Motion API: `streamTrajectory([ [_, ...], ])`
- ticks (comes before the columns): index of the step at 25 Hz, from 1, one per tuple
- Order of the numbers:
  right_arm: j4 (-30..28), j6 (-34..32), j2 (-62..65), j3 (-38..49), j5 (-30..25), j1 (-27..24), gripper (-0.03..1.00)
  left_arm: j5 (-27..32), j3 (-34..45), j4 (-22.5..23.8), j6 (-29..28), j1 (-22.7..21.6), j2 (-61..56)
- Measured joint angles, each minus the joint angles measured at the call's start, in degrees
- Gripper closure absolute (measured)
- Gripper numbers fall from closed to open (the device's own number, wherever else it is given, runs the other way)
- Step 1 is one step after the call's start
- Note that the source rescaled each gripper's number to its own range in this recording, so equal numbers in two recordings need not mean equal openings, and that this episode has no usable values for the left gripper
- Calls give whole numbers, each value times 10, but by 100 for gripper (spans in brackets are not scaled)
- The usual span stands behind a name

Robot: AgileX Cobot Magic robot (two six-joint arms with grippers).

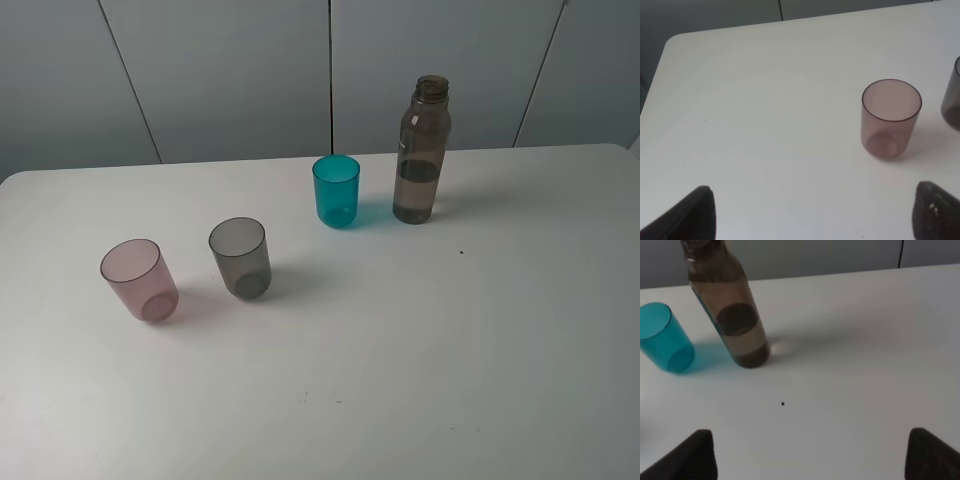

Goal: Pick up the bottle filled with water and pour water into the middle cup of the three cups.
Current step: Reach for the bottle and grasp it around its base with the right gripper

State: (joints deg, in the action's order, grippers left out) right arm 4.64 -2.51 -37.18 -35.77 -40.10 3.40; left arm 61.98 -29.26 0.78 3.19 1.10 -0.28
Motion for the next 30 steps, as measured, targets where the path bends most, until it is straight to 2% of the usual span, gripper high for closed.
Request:
streamTrajectory([
  [2, 1, 0, -30, 0, 35, 21, 54, 0, 0, 0, 0, 0, 0],
  [7, 5, 6, -109, 0, 117, 119, 54, 0, 0, 0, 0, 0, 0],
  [13, 7, 11, -217, 0, 215, 182, 54, 0, 0, 0, 0, 0, 0],
  [15, 7, 11, -251, 1, 252, 190, 43, 0, 0, 0, 0, 0, 0],
  [17, 9, 12, -287, 2, 282, 193, 26, 0, 0, 0, 0, 0, 0],
  [19, 9, 12, -330, 2, 309, 193, 17, 0, 0, 0, 0, 0, 0],
  [26, 11, 13, -468, 7, 461, 193, 14, 0, 0, 0, 0, 0, 0],
  [30, 11, 13, -530, 7, 528, 193, 14, 0, 0, 0, 0, 0, 0],
])
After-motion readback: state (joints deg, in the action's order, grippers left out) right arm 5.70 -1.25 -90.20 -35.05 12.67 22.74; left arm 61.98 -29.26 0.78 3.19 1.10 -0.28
